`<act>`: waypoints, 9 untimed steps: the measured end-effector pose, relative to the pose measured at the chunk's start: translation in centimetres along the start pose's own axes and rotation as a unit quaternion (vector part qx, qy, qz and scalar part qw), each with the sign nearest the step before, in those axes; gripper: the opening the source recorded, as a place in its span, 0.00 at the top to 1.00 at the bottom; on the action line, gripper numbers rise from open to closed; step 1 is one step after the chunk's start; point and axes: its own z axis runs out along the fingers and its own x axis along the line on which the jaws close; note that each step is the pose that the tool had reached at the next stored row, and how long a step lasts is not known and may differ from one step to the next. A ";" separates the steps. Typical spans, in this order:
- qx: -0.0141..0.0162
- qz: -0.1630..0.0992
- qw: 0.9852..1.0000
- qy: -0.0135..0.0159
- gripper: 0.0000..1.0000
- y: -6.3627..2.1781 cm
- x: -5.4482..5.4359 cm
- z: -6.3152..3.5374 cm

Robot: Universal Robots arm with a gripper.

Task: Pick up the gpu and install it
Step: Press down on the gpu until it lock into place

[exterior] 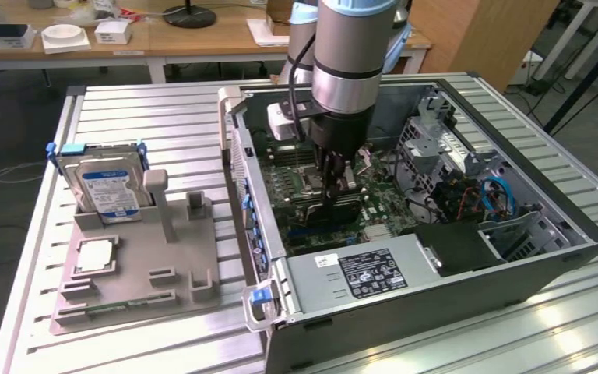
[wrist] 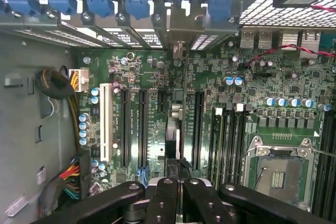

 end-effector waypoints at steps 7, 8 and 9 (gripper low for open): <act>0.003 0.000 1.000 0.002 0.89 0.31 0.0 0.34; 0.003 0.000 1.000 0.002 0.89 0.36 0.0 0.39; 0.004 0.000 1.000 0.002 0.89 0.40 0.0 0.44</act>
